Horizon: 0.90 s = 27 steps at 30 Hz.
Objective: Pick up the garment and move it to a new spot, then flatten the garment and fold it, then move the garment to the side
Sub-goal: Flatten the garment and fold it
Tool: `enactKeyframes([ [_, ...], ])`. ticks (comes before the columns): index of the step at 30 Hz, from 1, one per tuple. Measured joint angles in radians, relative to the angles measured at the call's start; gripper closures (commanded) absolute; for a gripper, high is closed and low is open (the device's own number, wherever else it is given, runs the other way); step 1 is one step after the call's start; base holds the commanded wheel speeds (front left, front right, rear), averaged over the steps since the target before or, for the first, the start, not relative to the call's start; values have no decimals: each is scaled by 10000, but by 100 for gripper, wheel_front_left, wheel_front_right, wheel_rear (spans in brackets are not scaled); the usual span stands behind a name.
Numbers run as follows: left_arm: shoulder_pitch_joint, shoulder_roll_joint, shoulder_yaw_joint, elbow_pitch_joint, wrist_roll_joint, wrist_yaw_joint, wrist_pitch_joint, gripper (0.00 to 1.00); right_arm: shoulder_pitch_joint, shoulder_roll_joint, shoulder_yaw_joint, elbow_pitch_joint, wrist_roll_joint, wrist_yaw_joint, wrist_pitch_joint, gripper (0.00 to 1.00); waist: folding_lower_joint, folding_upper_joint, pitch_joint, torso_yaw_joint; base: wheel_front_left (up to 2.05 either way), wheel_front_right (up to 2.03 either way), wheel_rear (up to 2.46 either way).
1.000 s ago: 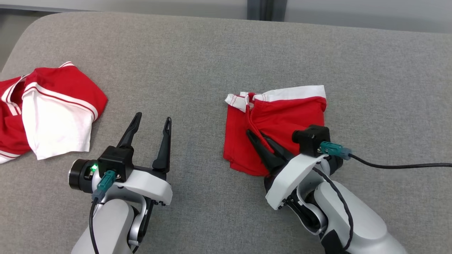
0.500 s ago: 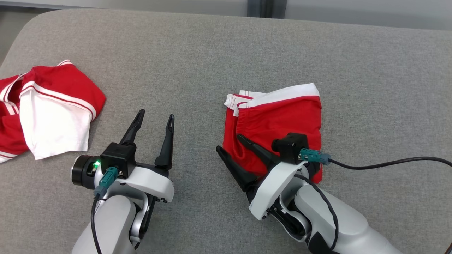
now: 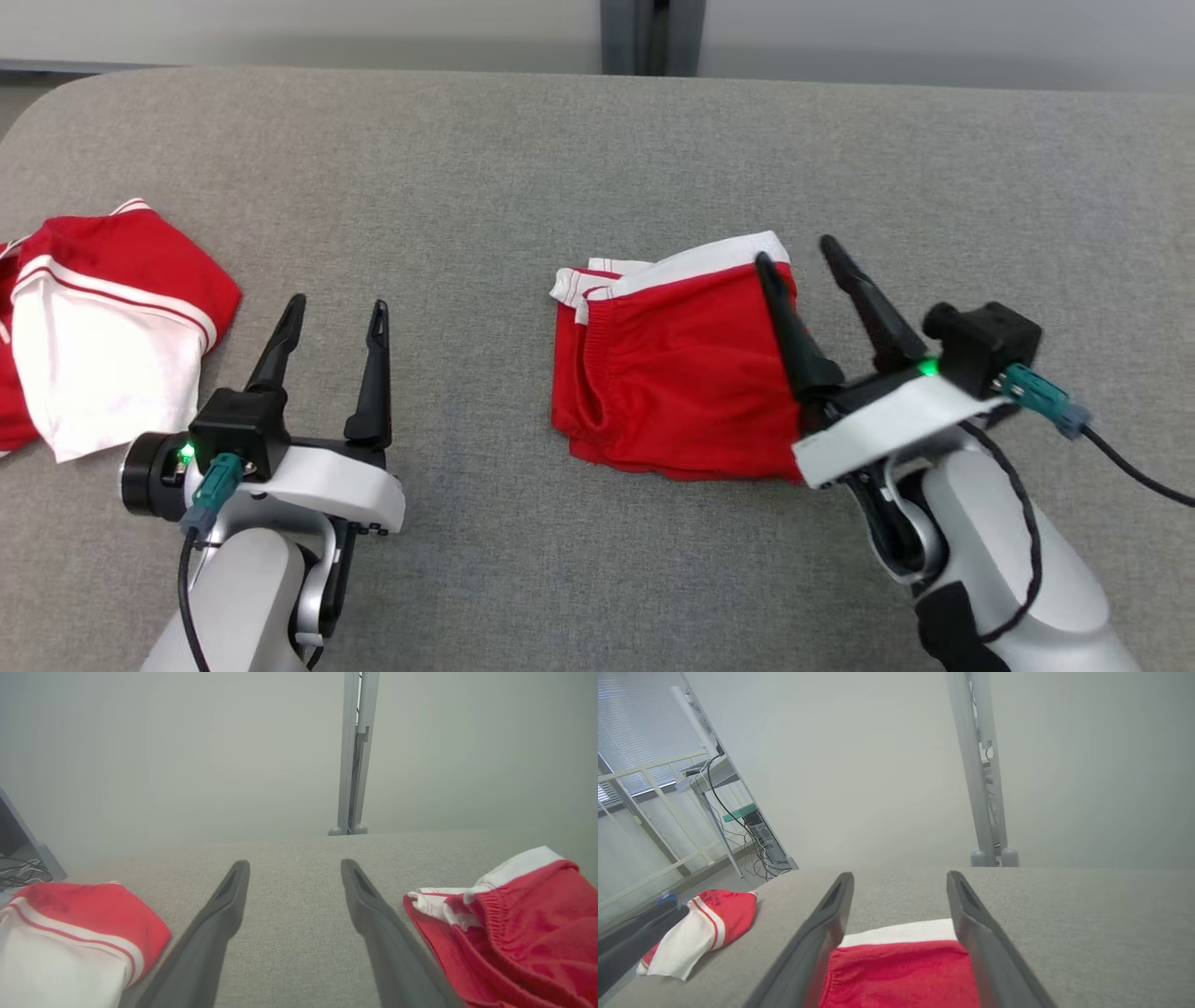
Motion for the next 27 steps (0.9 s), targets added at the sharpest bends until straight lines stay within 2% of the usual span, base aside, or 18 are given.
enactKeyframes([
  [5,267,205,222,-104,-84,138,0,0,1095,-2,-1758,-587,-1417,0,6,0,0,0,-229,-269,0,0,0],
  [11,585,428,255,-370,-71,330,92,0,2226,-12,-3166,-1352,-2395,0,510,0,0,0,-543,-506,0,0,0],
  [19,987,644,211,-692,-58,468,316,0,3438,-15,-3898,-2295,-2966,0,1214,0,0,0,-805,-668,0,0,0],
  [27,1152,773,148,-947,-56,568,552,0,3895,-6,-4280,-3007,-2922,0,1547,0,0,0,-830,-699,0,0,0],
])
